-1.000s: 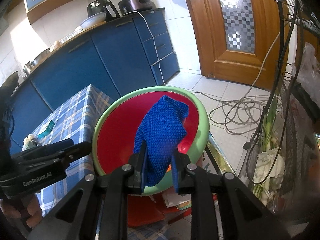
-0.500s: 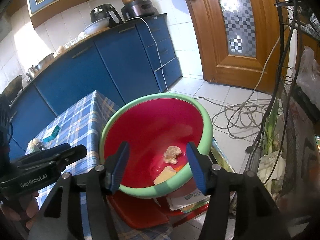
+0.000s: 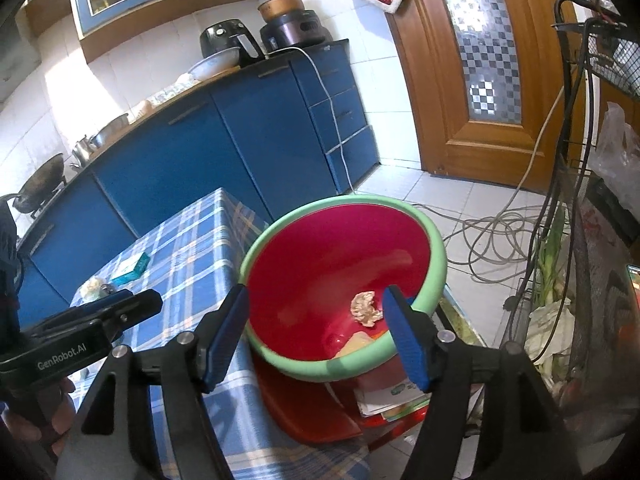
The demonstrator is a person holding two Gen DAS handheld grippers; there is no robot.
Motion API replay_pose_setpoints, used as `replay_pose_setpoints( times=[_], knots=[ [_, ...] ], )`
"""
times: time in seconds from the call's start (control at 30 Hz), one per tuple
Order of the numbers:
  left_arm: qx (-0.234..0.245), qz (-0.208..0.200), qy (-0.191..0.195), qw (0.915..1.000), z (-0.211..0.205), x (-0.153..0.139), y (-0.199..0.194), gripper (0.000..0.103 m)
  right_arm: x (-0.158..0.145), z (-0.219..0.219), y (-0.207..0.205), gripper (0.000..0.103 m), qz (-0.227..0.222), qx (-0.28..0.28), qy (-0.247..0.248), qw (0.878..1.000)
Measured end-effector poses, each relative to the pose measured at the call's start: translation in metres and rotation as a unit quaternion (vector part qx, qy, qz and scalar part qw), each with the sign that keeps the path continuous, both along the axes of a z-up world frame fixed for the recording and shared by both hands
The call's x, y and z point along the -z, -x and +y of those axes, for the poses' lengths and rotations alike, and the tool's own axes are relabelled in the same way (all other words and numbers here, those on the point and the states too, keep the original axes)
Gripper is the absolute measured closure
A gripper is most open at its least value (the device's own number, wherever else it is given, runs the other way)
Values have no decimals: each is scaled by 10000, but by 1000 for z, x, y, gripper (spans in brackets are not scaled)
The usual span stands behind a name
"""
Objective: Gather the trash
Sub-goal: 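Open both tools to drop the sponge and cloth into the bucket, then move both open tools back toward the table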
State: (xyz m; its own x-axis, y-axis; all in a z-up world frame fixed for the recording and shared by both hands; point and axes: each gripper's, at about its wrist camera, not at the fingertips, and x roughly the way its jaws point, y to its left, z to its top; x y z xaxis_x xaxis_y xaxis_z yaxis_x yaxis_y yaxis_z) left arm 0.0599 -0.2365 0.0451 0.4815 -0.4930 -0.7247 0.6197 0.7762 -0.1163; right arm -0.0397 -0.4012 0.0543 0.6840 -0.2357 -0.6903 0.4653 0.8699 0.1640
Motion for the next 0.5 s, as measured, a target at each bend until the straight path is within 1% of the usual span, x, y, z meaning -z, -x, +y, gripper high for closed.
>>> replay_pose_setpoints(
  times=[0.5],
  knots=[
    [-544,-45,116,9984,65,-9,0,47,-4,39,-4,32,76,-321,44,9994]
  ],
)
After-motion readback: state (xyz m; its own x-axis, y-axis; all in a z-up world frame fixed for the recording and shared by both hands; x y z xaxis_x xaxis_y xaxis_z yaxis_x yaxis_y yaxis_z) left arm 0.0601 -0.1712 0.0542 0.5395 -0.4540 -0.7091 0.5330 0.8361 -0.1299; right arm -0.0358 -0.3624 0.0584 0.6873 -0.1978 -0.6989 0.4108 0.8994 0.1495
